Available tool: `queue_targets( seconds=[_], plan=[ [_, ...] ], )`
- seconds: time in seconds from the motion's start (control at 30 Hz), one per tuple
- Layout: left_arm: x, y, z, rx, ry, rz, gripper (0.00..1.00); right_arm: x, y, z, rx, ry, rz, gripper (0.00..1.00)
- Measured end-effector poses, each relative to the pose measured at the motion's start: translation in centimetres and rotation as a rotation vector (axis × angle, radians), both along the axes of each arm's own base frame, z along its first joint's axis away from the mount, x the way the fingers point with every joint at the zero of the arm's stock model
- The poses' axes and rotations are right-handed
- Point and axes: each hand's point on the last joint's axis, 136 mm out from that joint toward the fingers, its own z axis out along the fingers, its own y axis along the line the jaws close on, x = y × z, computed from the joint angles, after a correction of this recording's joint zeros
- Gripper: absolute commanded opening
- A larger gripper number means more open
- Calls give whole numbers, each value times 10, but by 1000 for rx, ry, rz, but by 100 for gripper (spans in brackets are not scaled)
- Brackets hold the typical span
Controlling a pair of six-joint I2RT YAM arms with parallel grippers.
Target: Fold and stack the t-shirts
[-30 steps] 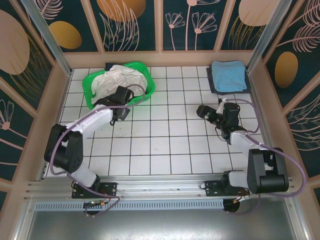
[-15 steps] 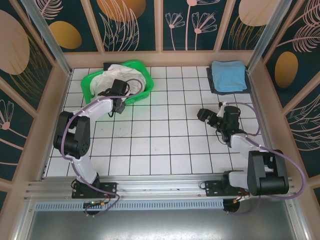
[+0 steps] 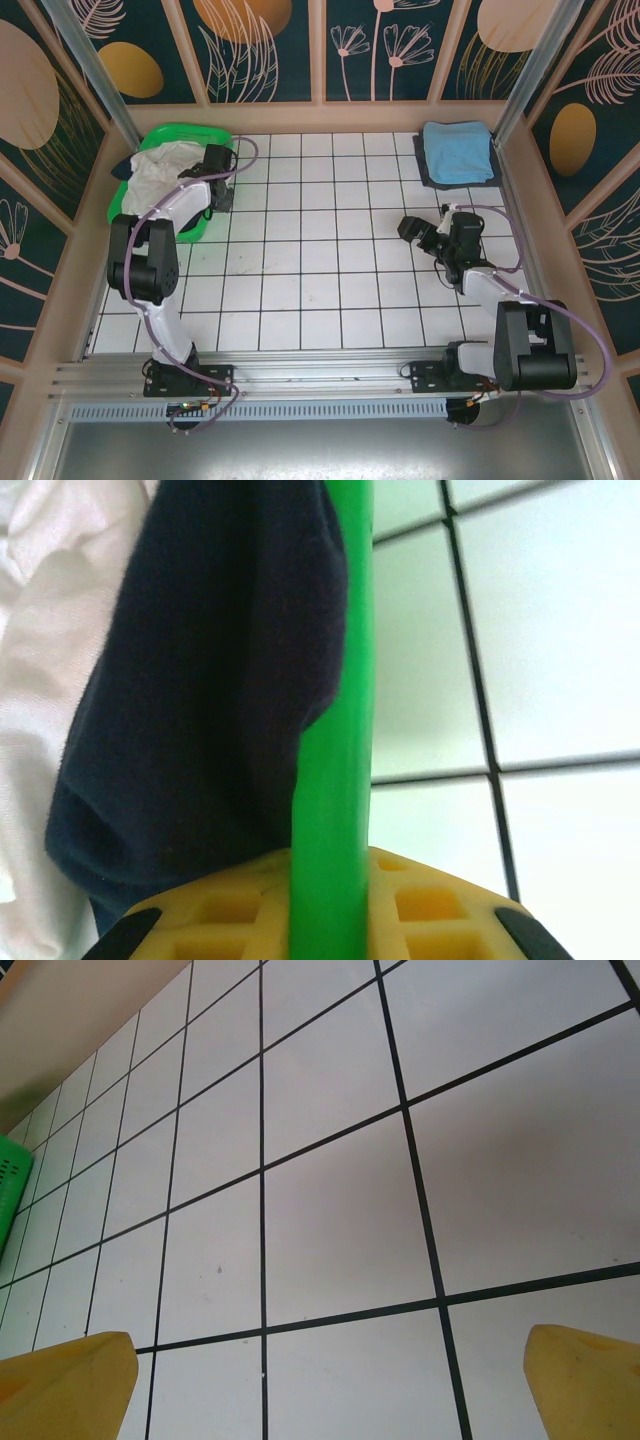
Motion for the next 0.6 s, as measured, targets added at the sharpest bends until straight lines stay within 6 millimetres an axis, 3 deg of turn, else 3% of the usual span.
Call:
queue_targets(
  seconds=[0.23,0.5,0.57,0.6],
  plan=[
    [31,19,2,14,-24,30,2,-2,-4,-4,-1,10,-12,99],
    [46,48,0,57,-29,37,4,-3,-9,-5,-26,10,-22,99],
    [49,50,0,67,-31,38,9,-3,-10,-6,-32,14,-26,99],
    [50,51,0,70,-32,40,18,-4,-11,-6,-34,16,-26,99]
  ],
)
